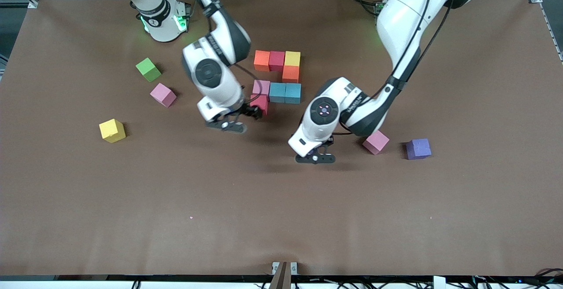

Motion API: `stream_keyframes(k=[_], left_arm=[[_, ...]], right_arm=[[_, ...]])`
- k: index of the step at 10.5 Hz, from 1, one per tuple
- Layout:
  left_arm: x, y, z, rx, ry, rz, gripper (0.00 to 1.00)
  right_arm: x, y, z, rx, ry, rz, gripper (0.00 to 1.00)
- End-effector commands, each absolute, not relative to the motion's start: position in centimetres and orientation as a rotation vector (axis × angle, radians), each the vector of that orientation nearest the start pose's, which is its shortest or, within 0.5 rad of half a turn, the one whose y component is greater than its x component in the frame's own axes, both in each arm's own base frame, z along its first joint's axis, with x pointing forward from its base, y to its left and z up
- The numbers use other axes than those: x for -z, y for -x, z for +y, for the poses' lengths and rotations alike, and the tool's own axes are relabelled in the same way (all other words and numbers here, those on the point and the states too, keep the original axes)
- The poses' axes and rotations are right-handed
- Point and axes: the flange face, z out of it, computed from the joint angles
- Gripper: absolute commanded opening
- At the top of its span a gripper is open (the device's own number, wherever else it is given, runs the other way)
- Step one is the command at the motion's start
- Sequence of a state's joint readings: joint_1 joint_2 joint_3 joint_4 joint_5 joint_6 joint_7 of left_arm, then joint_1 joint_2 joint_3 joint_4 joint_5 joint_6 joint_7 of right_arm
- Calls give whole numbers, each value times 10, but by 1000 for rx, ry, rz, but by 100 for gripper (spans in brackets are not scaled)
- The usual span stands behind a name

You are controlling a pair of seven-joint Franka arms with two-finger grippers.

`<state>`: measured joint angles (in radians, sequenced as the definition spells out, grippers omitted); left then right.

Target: Form number 2 with 11 blocks

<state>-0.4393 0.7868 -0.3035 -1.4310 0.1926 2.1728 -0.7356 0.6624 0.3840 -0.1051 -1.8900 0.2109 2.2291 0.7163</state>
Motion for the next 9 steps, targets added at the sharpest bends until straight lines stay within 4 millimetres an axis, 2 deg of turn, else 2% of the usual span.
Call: stream_keyframes(k=[1, 3, 5, 6, 8, 9], left_arm=[[-241, -556, -495, -65, 3159, 67, 0], [-236, -541, -526, -28, 3158, 95, 0], [-224, -525, -563, 35, 3148, 163, 0], [-216, -514, -578, 35, 3161, 188, 0], [-219, -501, -592, 54, 3182, 225, 0], [-219, -493, -600, 33, 3195, 223, 0]], right_arm=[[-293, -564, 257, -186, 3031, 639, 100], [-281, -585, 189, -194, 3063, 741, 100], [-279, -596, 128, -228, 3097, 697, 100], [-279, -601, 98, -247, 3101, 643, 100], [-278, -602, 43, -304, 3107, 487, 100], [-278, -600, 13, -325, 3106, 352, 100]])
